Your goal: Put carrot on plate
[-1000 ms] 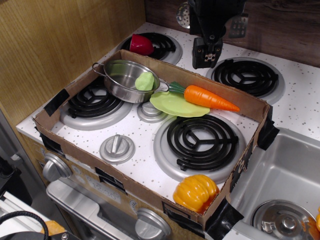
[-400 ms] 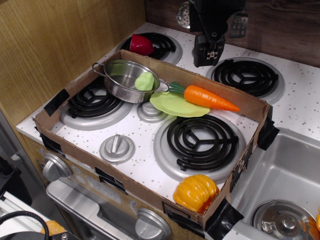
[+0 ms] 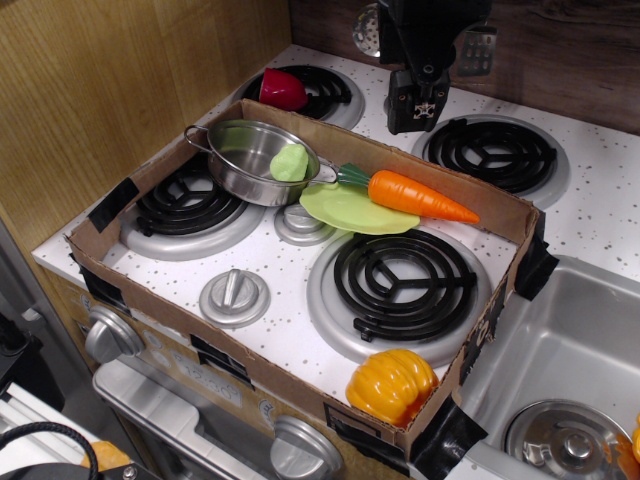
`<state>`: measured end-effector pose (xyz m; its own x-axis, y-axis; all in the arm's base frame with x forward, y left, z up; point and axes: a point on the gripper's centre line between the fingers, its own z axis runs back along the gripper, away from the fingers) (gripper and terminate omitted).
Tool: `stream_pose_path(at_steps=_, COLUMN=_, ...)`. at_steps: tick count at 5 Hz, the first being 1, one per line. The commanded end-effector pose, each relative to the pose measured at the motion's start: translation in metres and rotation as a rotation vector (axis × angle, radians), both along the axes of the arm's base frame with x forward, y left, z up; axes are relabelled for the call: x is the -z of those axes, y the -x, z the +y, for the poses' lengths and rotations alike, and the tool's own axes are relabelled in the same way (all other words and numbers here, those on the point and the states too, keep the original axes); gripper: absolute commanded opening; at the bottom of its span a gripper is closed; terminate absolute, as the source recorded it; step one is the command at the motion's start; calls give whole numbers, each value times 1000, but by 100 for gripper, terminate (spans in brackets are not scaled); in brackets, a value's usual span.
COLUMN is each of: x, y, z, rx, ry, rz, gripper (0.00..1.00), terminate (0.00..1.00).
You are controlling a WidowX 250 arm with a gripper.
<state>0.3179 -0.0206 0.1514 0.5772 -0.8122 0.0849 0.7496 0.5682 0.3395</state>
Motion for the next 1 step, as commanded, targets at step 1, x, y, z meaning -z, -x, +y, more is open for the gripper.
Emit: stream_pose_path(at_steps=1, x=-17, y=2, z=-2, rx=5, ry=4, rz=-48, gripper=100, terminate=100)
